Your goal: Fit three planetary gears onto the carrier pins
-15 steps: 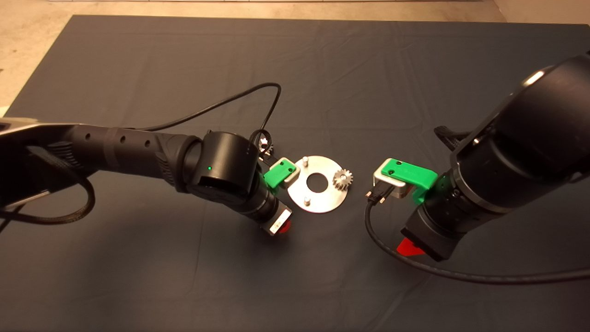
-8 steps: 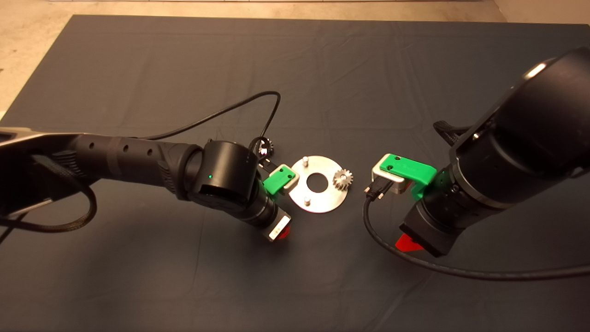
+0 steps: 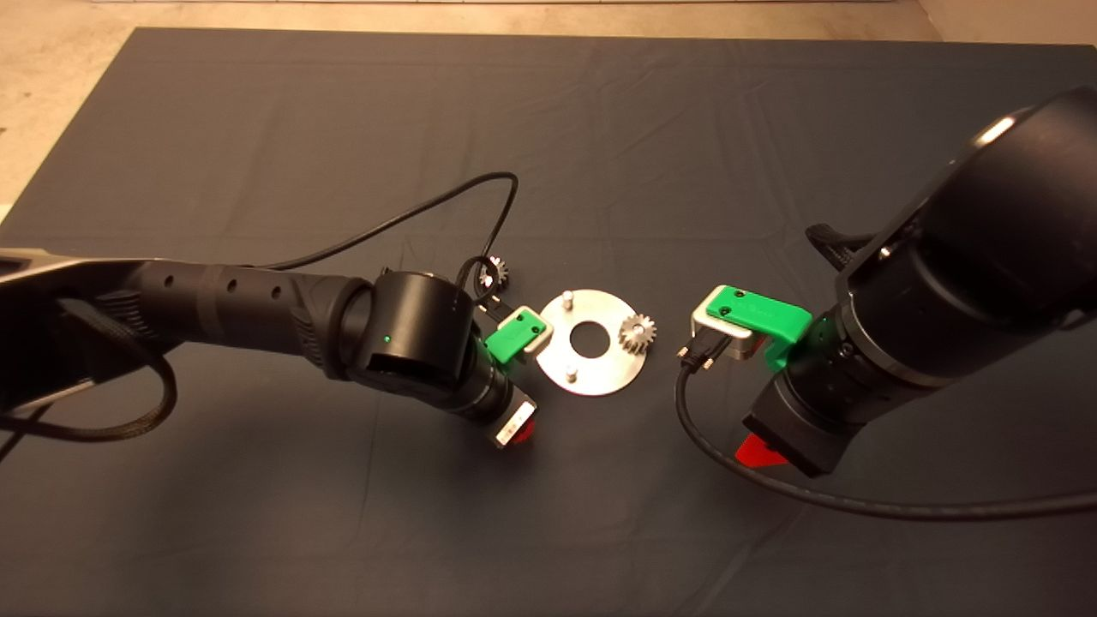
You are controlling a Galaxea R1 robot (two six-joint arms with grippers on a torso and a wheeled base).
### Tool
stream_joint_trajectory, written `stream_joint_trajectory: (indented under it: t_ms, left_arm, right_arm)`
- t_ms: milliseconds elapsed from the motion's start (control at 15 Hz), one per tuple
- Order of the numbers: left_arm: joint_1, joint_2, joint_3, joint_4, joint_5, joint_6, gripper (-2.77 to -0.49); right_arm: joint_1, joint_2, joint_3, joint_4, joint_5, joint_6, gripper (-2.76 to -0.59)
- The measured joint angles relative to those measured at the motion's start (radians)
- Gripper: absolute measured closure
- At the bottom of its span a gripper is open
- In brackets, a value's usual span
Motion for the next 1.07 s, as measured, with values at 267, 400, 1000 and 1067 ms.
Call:
stream_joint_trajectory:
  t_ms: [267, 400, 1000, 1067]
  left_arm:
    - [0.001, -0.003, 0.0, 0.017, 0.0, 0.008, -2.19]
    - [0.009, -0.005, 0.0, 0.021, -0.001, 0.014, -2.19]
    - [0.021, -0.005, 0.0, 0.024, 0.0, 0.018, -1.93]
    - [0.022, -0.005, 0.0, 0.024, 0.0, 0.018, -1.93]
  right_arm:
    - [0.02, 0.003, 0.0, 0.004, 0.0, 0.0, -1.6]
    - [0.02, 0.003, 0.0, 0.008, 0.0, 0.0, -1.6]
    - [0.032, 0.003, 0.0, 0.018, 0.0, 0.0, -1.6]
    - [0.033, 0.003, 0.0, 0.019, 0.0, 0.0, -1.6]
